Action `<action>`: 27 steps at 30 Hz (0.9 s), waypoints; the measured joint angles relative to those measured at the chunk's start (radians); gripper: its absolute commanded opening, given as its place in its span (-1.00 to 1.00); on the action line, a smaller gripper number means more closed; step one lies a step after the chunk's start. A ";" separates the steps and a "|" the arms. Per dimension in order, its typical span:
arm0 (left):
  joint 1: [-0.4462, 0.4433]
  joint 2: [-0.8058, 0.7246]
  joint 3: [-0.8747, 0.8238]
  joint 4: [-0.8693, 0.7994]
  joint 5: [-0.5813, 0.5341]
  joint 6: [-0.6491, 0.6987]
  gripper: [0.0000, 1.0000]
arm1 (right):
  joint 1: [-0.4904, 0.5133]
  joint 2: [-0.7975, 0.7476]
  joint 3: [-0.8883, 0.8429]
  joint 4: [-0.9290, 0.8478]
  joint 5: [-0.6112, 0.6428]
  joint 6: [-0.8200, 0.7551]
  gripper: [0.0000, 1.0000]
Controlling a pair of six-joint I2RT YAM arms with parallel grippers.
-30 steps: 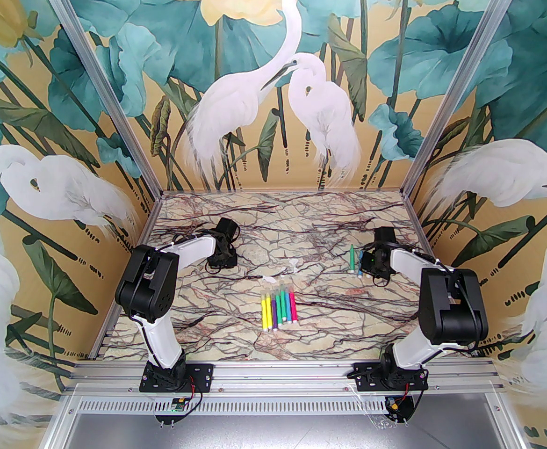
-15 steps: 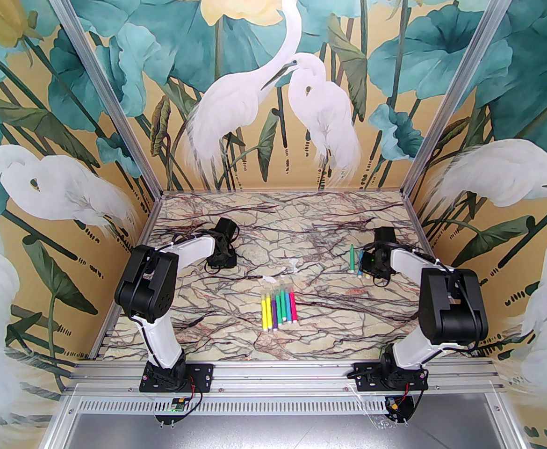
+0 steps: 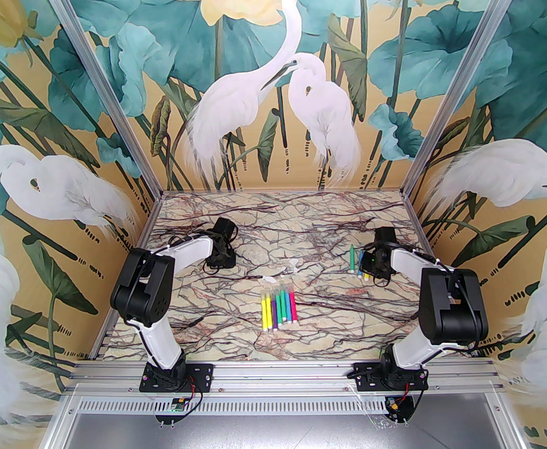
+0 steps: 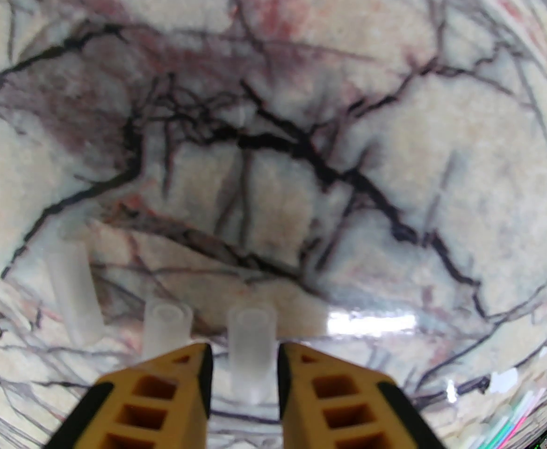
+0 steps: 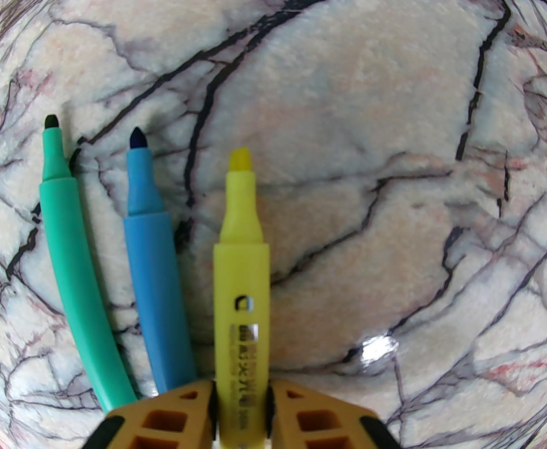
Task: Open the pen caps
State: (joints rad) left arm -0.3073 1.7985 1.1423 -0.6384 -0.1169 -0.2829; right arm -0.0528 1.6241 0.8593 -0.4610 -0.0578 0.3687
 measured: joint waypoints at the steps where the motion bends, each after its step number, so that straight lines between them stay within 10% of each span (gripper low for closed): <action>1: 0.000 -0.007 0.000 -0.001 0.002 0.000 -0.37 | 0.000 0.000 0.000 0.000 0.000 0.000 -0.48; 27: 0.000 -0.234 -0.170 0.056 0.136 0.014 0.05 | 0.112 -0.332 -0.010 -0.067 -0.027 0.000 -0.15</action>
State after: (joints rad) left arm -0.3073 1.5642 0.9722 -0.5827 0.0189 -0.2687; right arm 0.0589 1.2919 0.8490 -0.5282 -0.0845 0.3691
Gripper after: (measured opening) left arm 0.492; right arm 0.418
